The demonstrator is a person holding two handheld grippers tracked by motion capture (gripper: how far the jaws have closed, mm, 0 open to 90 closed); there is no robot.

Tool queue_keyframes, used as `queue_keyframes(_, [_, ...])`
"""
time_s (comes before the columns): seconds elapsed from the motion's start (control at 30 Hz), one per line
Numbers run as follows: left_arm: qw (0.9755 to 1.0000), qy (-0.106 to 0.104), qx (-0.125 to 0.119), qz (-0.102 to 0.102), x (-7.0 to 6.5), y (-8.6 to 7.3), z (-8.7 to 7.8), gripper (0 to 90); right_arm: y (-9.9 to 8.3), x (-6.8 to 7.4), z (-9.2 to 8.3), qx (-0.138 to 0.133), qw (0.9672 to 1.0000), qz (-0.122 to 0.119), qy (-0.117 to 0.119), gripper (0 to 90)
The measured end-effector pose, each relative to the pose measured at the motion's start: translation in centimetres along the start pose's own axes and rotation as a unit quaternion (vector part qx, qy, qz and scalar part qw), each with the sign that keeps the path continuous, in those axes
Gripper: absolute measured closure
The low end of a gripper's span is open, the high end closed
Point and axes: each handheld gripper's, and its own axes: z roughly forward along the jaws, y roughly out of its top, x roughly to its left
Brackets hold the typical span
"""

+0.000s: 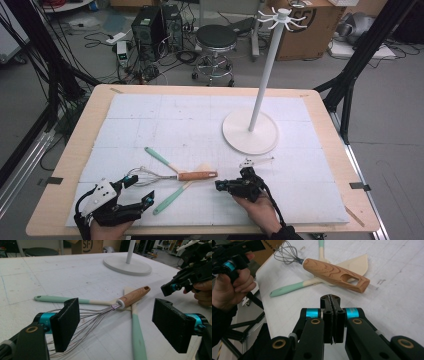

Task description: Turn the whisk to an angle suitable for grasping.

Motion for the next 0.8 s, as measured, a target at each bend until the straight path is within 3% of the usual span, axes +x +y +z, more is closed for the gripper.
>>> queue_keyframes(0.17, [1.0,0.0,-0.002,-0.003,0.2,0.0,-0.1,22.8,0.4,-0.7,0.9,0.019,0.9993,0.029,0.013,89.3])
queue_keyframes(0.37, [1.0,0.003,-0.005,-0.003,0.0,0.0,-0.3,22.9,0.9,-0.7,1.9,0.063,0.9974,0.031,-0.017,89.3])
queue_keyframes(0.8, [0.9999,0.006,-0.01,-0.009,0.2,-0.1,-0.6,23.0,2.3,-2.0,2.3,0.042,0.9974,0.042,-0.041,89.4])
